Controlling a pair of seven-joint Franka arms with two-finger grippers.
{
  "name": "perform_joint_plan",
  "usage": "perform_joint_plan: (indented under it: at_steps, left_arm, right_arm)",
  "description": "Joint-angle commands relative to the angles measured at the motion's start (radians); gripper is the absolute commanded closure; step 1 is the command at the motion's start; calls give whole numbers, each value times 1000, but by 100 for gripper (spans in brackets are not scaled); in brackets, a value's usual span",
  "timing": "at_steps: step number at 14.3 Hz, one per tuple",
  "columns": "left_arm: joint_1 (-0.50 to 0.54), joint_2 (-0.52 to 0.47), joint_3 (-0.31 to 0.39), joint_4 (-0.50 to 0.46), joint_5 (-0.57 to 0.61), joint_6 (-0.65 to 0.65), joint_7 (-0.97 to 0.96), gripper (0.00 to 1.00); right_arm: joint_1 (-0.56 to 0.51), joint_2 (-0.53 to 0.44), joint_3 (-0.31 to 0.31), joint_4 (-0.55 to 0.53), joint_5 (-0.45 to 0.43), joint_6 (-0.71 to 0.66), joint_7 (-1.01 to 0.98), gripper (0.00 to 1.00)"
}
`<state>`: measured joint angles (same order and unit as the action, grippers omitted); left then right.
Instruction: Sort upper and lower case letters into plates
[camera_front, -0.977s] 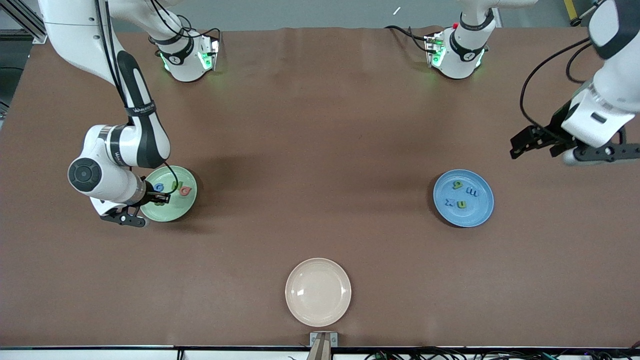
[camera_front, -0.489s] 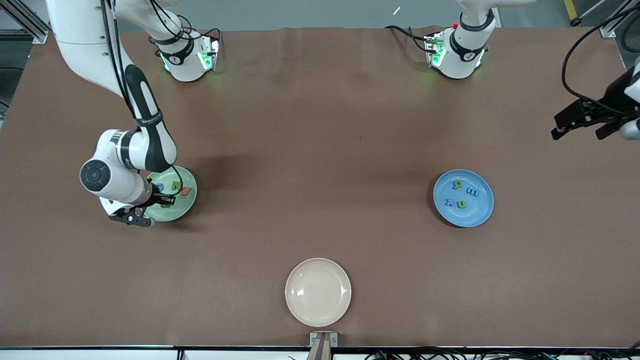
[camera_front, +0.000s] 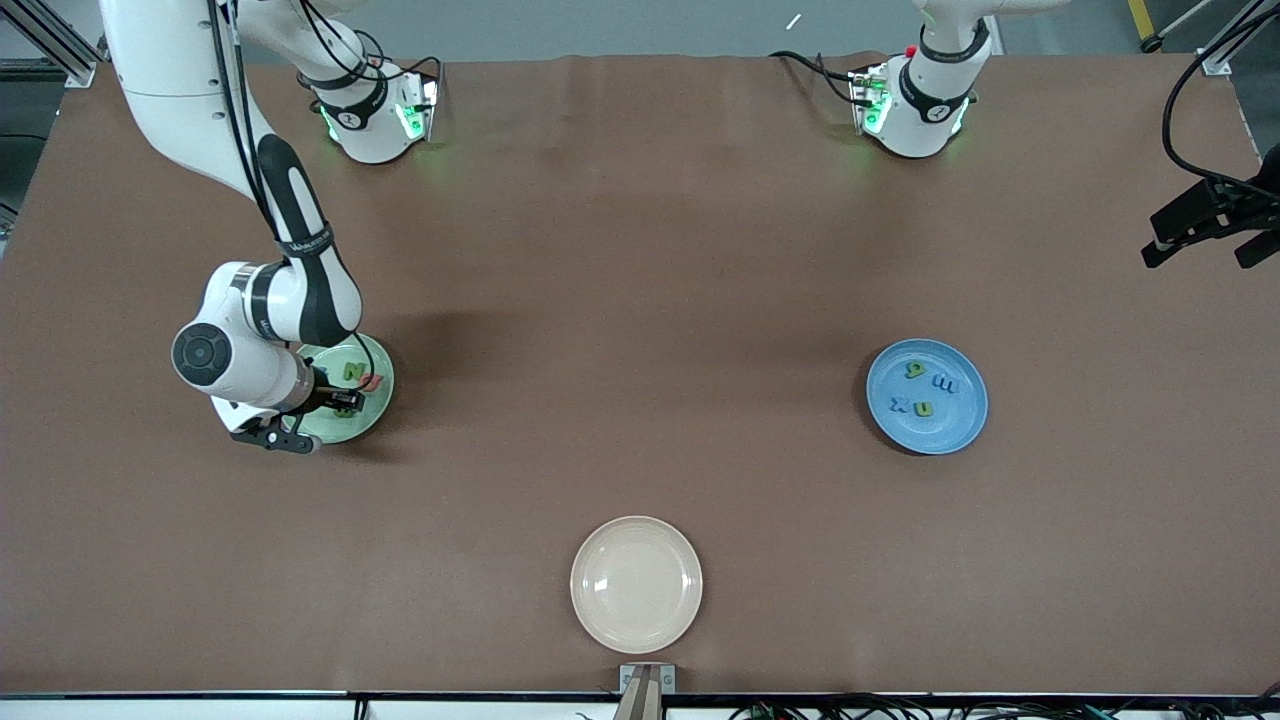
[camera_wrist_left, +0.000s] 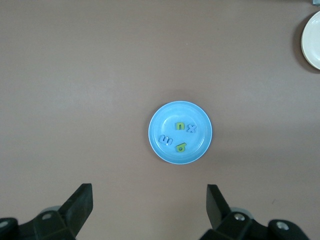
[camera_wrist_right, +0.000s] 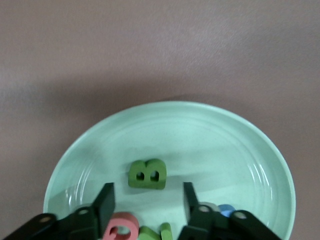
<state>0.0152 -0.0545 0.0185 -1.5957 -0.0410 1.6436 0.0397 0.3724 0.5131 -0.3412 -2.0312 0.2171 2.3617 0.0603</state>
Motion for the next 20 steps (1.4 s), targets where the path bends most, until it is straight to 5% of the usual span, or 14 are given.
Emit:
perform_joint_plan:
  at_steps: [1, 9, 13, 16, 20]
  left_arm:
    - [-12, 85, -8, 110, -11, -16, -1, 0]
    - [-3, 105, -20, 151, -17, -24, 2, 0]
    - [-1, 105, -19, 148, -17, -25, -3, 0]
    - [-6, 104, -19, 149, -8, -25, -1, 0]
    - [-6, 102, -29, 151, -5, -24, -1, 0]
  right_arm:
    - [-21, -50, 1, 51, 19, -143, -69, 0]
    - [-50, -102, -118, 366, -25, -619, -188, 0]
    - [-251, -117, 68, 560, -111, -809, -177, 0]
    - [-294, -189, 96, 566, -140, -874, -172, 0]
    - [-385, -265, 231, 554, -186, -900, -143, 0]
